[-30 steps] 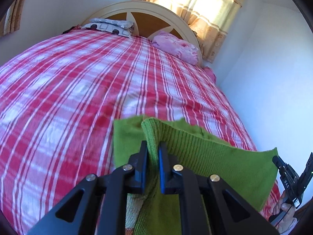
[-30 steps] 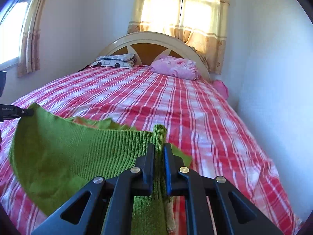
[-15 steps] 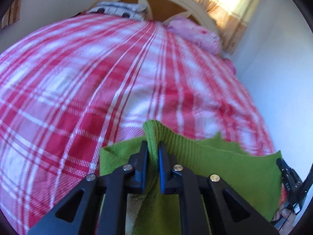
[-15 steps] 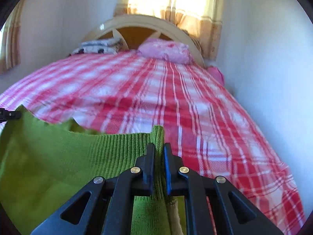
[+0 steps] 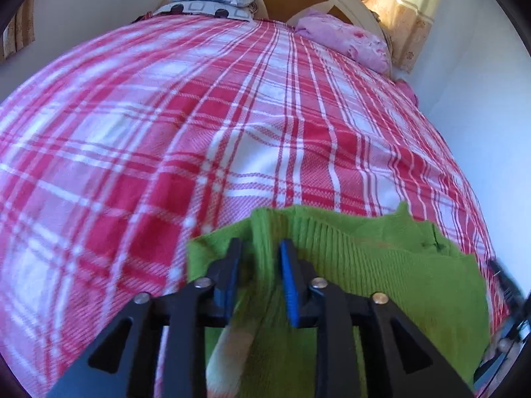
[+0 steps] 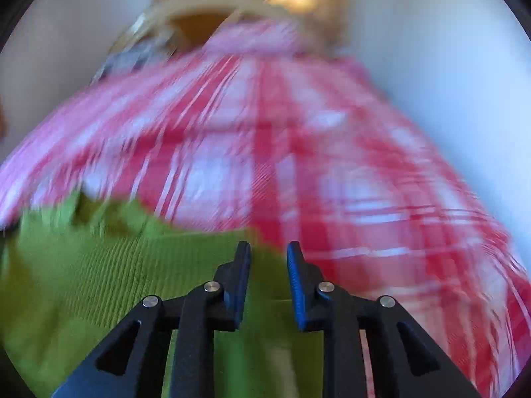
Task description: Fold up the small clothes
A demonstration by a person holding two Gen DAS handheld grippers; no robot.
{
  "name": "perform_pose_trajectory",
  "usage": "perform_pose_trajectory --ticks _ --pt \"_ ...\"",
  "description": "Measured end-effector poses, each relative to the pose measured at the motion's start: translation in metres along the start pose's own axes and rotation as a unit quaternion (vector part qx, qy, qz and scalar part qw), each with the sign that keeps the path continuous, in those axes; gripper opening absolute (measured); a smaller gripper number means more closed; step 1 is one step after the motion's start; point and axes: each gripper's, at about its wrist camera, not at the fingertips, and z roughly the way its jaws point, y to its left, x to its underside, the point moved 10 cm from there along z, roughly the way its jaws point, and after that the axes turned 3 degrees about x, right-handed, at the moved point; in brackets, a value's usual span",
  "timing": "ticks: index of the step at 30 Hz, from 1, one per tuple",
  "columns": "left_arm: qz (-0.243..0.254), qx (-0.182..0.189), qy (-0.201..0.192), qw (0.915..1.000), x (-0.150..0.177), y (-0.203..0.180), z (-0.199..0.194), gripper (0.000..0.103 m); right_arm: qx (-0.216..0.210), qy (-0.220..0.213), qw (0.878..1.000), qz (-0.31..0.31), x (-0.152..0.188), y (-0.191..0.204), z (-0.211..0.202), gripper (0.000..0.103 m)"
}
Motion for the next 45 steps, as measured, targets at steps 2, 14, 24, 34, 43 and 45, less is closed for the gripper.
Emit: perform_pose_trajectory --ticks 2,14,24,34,43,45 --pt "0.02 -0.007 -0.02 0.9996 0.004 -0.002 -0.025 0.042 0.011 -0.052 0.998 0.027 -0.009 -0.018 -0.034 0.022" --pt "0.083 0.032 -0.034 0.9954 0.092 -0.058 -0.09 0.059 -0.093 -0.02 0.993 -0.07 0.09 0.047 -0.121 0.022" --pt "0.078 -0.003 -0.035 0.9964 0.115 -0.049 -0.063 0.073 -0.131 0.051 0.99 0.011 0.122 0.032 -0.079 0.022" --pt "0.098 -0.021 -0.024 0.9947 0.124 -0.052 -0.056 0.094 -0.074 0.039 0.996 -0.034 0.12 0.037 -0.084 0.022" --pt "0.095 -0.022 -0.023 0.9949 0.124 -0.052 -0.055 0.097 -0.14 0.015 0.987 -0.083 0.14 0.093 -0.137 0.022" --pt "0.087 -0.018 -0.027 0.9957 0.124 -0.049 -0.057 0.097 -0.129 0.032 0.986 -0.098 0.153 0.1 -0.125 0.022"
